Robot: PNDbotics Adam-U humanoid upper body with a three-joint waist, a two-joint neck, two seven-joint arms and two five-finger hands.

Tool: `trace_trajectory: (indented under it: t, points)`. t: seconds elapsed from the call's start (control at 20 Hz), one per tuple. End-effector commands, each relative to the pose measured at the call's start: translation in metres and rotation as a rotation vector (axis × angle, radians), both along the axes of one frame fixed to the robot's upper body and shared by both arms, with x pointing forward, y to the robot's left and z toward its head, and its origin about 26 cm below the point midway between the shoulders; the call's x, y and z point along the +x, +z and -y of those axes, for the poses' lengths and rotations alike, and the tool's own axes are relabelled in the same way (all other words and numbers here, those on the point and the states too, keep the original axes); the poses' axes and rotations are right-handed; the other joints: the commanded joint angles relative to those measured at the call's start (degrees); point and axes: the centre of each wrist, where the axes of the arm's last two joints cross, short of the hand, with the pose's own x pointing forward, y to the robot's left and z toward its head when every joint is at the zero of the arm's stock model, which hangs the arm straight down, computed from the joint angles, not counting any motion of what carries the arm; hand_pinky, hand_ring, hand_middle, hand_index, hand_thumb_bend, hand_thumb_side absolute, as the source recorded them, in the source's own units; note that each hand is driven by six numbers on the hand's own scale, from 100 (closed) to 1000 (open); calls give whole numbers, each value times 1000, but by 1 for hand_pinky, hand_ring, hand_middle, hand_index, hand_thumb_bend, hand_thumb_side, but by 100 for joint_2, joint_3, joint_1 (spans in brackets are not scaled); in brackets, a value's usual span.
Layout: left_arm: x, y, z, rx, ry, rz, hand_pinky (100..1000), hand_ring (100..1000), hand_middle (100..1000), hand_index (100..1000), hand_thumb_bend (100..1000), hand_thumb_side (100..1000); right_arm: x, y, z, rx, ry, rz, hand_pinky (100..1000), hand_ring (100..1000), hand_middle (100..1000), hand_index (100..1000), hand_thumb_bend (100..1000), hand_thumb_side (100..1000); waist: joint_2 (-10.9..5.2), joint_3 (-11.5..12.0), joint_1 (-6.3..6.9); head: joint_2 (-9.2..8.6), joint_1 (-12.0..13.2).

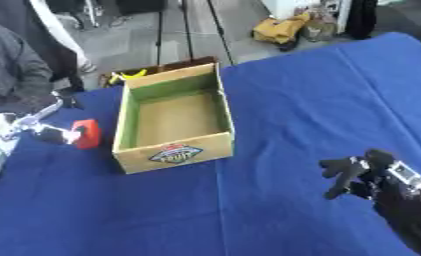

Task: Pick up objects on the table and place them in the box.

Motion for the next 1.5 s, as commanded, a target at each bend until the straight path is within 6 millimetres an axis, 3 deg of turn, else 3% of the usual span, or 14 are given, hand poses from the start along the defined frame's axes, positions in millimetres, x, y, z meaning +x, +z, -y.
trace_trajectory:
  t: [0.05,0.35,0.65,1.5]
  points:
    - [-1,13,-13,10,13,17,835,781,754,809,732,427,0,10,0,-26,9,37,601,889,619,543,100,1000,-34,-7,-20,-46,23]
    - [-2,15,-16,7,7,-7,835,780,754,810,762,452,0,10,0,-32,10,40,601,890,619,543,100,1000,-10,-10,-7,-49,19]
    - [-4,14,-19,-7,25,-1,828,769,743,800,651,397,0,10,-1,-38,9,44,601,890,619,542,100,1000,53,-37,24,-75,21]
    - [-5,6,-21,-26,47,-18,814,756,728,790,588,378,1,11,-2,-56,6,57,600,891,619,542,100,1000,177,-77,82,-78,14]
